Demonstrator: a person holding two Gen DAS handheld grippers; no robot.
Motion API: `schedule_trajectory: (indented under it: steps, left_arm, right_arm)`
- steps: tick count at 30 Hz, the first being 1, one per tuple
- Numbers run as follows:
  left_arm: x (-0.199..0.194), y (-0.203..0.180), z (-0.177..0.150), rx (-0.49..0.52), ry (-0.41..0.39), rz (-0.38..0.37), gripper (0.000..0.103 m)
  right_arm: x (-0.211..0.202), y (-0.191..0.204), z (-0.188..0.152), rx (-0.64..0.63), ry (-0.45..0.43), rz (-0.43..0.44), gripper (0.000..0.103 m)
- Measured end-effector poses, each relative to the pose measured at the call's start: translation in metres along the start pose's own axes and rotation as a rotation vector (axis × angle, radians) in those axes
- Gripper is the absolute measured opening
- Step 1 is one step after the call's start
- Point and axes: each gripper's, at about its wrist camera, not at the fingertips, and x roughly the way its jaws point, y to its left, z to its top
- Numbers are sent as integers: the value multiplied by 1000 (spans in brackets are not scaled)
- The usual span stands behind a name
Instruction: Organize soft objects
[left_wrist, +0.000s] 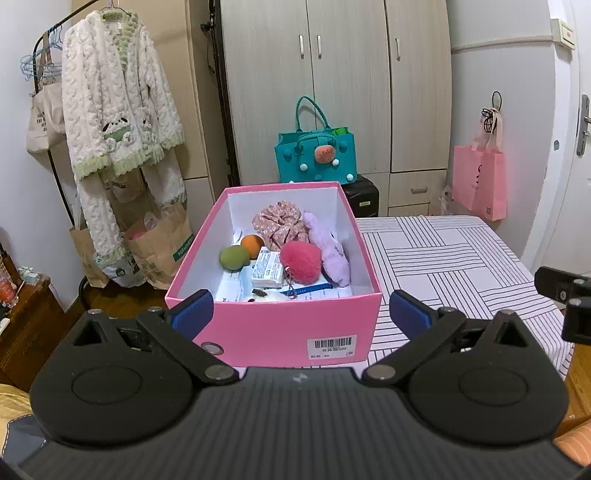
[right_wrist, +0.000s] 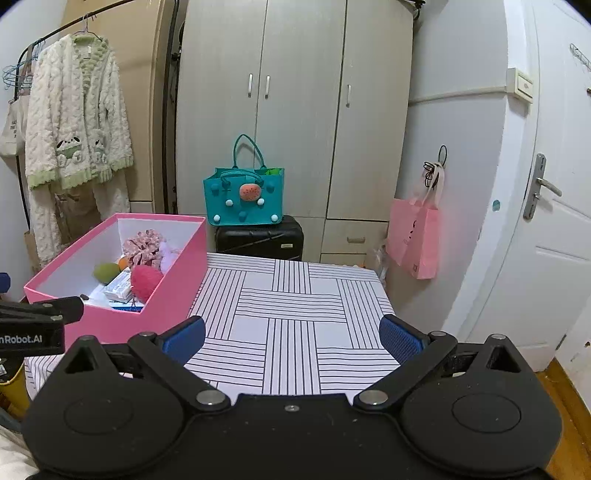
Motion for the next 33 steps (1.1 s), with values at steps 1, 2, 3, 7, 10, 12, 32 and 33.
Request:
schedule_trajectory:
  steps: [1,2,3,7,10,12,32,33]
  left_arm:
    - [0,0,0,3,-5,2,103]
    - [0,-1,-1,5,-9,6,103]
    - [-1,-1,-1,7,-12,10,103]
    - [-2,-2,-2,5,-21,8,103]
    - [-2,-1,-4,3,-31,10,103]
    - [-2,-2,-4,8,-34,15,103]
    - [-3,-5,-6,24,-43,22,103]
    - [-3,-6,-7,24,-42,20,103]
  right_arm:
    - [0,0,0,1,-4,1,102]
    - [-1,0,0,1,-8,1,102]
    - [-1,1,-1,0,-15,-1,102]
    - [-2,3,-2,-11,-35,-21,102]
    - [-1,2,-3,-11,-34,-25,102]
    - [0,1,-4,0,-30,-19,102]
    - [6,1,-8,9,-10,-14,102]
    - [6,1,-8,10,-11,-13,102]
